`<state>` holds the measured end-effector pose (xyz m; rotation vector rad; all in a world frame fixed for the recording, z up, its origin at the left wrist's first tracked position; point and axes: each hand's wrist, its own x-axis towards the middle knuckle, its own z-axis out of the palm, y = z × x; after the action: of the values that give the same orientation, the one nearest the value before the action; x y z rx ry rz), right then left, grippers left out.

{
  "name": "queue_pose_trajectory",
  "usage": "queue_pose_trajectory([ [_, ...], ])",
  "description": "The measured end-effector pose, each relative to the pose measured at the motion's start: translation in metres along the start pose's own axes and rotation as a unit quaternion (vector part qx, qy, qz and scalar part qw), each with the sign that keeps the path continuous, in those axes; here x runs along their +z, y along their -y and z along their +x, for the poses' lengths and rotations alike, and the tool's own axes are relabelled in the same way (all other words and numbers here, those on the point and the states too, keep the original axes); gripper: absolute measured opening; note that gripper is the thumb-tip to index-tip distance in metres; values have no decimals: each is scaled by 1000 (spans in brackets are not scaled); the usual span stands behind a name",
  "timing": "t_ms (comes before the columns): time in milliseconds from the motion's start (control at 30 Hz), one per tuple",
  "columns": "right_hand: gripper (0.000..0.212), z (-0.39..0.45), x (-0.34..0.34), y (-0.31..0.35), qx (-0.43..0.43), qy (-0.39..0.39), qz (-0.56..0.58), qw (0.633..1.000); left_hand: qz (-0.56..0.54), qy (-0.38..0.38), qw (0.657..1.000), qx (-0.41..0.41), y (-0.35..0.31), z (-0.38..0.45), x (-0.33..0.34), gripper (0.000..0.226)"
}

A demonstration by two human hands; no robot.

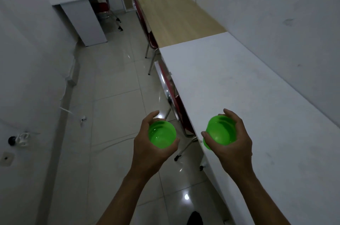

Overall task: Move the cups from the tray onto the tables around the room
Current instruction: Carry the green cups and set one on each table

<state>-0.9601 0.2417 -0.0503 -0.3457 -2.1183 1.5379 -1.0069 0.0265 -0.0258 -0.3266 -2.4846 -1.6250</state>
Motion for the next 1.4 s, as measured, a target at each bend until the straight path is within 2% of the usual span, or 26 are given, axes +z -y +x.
queue_pose_trajectory([
  [367, 81, 54, -11, -20, 33, -56, -23, 998, -37, 54, 998, 18, 0, 73, 48, 84],
  [933, 82, 221, 43, -82, 86, -122, -100, 984, -75, 163, 984, 25, 70, 270, 135, 87],
  [1400, 86, 341, 69, -193, 110, -110, -94, 983, -61, 151, 986, 31, 108, 343, 218, 88],
])
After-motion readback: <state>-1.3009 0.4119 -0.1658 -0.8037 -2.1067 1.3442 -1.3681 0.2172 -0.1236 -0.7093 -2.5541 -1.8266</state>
